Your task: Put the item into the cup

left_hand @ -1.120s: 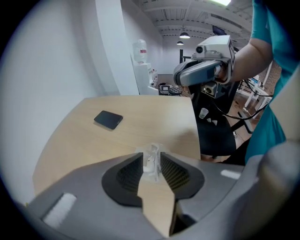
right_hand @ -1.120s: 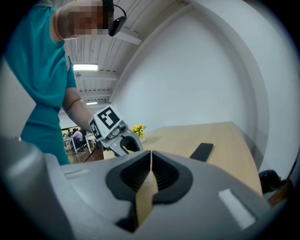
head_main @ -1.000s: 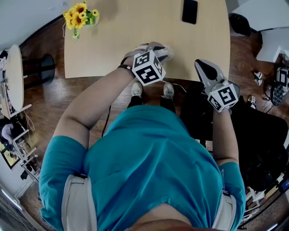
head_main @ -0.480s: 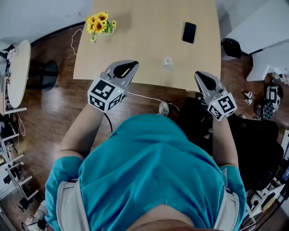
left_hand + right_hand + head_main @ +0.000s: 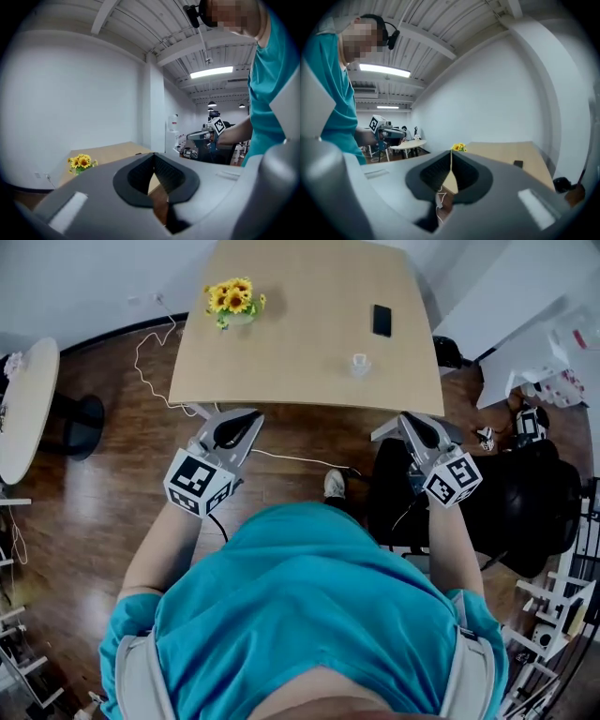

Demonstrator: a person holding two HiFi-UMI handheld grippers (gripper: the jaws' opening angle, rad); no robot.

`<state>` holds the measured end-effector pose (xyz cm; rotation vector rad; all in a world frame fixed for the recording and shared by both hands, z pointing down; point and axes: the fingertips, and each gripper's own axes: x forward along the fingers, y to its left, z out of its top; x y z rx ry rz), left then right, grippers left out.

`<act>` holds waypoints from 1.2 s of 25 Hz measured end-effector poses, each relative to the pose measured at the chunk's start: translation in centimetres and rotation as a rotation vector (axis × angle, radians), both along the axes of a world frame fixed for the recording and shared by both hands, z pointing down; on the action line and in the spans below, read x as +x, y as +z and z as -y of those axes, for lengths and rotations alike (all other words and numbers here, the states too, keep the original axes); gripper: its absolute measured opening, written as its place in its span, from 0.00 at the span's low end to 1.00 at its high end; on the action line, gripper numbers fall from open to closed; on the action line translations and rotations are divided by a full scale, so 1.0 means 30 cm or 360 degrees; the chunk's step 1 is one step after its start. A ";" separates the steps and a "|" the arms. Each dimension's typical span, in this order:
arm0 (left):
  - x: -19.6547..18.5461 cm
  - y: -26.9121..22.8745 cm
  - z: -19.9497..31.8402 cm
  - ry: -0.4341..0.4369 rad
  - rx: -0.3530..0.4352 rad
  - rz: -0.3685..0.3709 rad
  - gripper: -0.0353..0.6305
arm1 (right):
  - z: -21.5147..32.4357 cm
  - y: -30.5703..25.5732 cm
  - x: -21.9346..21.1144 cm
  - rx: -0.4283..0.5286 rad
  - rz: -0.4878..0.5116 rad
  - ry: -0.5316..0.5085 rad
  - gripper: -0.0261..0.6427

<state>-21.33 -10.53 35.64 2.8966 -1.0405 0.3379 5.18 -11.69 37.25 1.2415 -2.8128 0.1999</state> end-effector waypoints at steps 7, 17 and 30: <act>-0.064 -0.060 -0.305 -0.0091 -0.0008 -0.0229 0.06 | -0.323 -0.118 0.002 0.0088 -0.0029 -0.0028 0.05; 0.236 -0.051 -0.706 -0.0235 -0.0029 -0.0377 0.06 | -0.728 -0.094 0.178 0.0140 -0.0077 -0.0256 0.04; 0.229 -0.074 -0.905 -0.0237 0.0015 -0.0382 0.06 | -0.941 0.009 0.184 -0.0039 0.0170 -0.0211 0.04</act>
